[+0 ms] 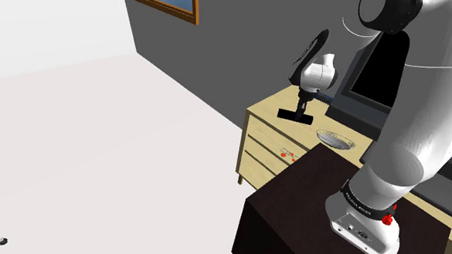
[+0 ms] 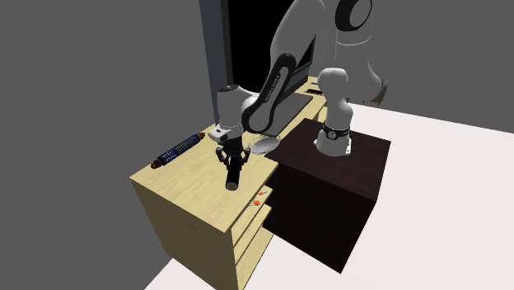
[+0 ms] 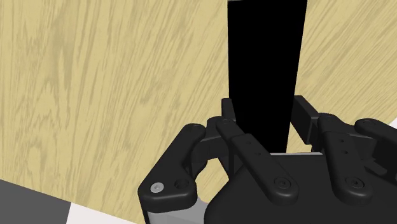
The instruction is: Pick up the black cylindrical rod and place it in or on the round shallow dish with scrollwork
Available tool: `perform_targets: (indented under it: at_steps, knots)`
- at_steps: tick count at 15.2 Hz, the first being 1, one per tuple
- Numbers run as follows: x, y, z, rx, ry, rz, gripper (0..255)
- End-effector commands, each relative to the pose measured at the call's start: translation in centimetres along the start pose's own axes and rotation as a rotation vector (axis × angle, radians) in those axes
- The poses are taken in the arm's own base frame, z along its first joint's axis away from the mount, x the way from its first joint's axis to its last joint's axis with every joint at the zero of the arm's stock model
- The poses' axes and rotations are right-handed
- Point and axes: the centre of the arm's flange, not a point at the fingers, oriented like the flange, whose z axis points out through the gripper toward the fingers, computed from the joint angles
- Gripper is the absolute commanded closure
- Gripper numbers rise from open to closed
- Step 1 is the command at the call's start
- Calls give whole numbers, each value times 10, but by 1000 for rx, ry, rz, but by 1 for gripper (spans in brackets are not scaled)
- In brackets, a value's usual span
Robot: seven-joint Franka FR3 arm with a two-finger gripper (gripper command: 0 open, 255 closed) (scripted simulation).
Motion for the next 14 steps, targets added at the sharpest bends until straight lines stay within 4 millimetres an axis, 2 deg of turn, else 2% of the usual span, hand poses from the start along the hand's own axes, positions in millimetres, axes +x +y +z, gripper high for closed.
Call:
perform_targets:
  at_steps: [1, 5, 14]
  knots:
    - [0, 0, 0, 0, 0, 0, 255]
    - [0, 0, 0, 0, 0, 0, 255]
    - [1, 0, -47, 0, 0, 0, 255]
